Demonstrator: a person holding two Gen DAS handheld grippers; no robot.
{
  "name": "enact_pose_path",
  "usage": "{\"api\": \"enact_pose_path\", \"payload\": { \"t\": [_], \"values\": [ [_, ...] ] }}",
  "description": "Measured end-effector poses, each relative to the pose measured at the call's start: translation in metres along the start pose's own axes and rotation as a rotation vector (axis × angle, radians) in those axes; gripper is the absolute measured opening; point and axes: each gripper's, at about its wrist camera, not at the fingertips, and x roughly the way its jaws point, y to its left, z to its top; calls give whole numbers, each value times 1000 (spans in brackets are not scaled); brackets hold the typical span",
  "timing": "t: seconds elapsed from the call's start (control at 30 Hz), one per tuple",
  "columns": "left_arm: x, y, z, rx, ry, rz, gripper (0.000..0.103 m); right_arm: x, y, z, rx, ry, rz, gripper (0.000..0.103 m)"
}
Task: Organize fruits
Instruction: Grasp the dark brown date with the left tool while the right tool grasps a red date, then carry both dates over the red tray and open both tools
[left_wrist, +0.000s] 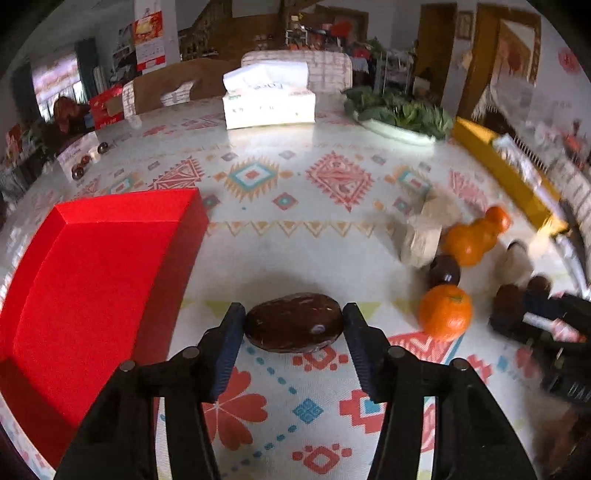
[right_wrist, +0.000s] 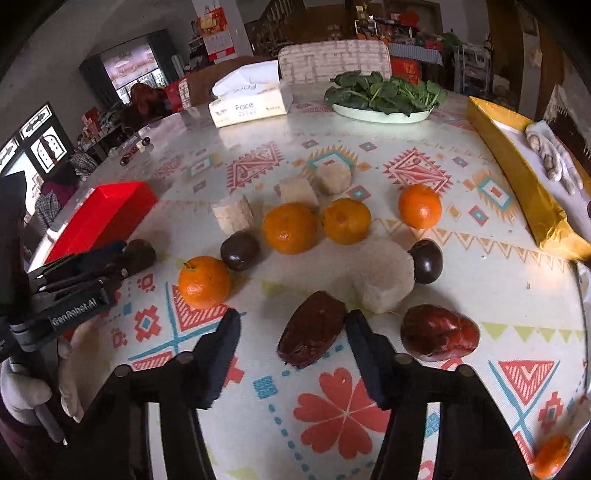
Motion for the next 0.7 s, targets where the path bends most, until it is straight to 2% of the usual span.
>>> {"api": "enact_pose_path", "payload": {
  "t": [0.07, 0.23, 0.4, 0.53, 0.7],
  "values": [
    [-2, 0, -2, -1, -3, -9, 53, -1, -1, 0, 9, 0, 2, 32],
    [-32, 19, -7, -100, -78, -78, 53, -14, 1, -3, 21, -25, 65, 31],
    [-80, 60, -25, -240, -180, -110, 53, -44, 29, 1, -38, -77, 166, 31],
    [-102, 109, -39, -340, -216, -35, 53, -52, 68, 16, -90, -69, 275, 31],
    [-106, 178, -49, -454, -205, 81, 53, -32, 148, 37, -153, 12, 452, 32]
  ]
}}
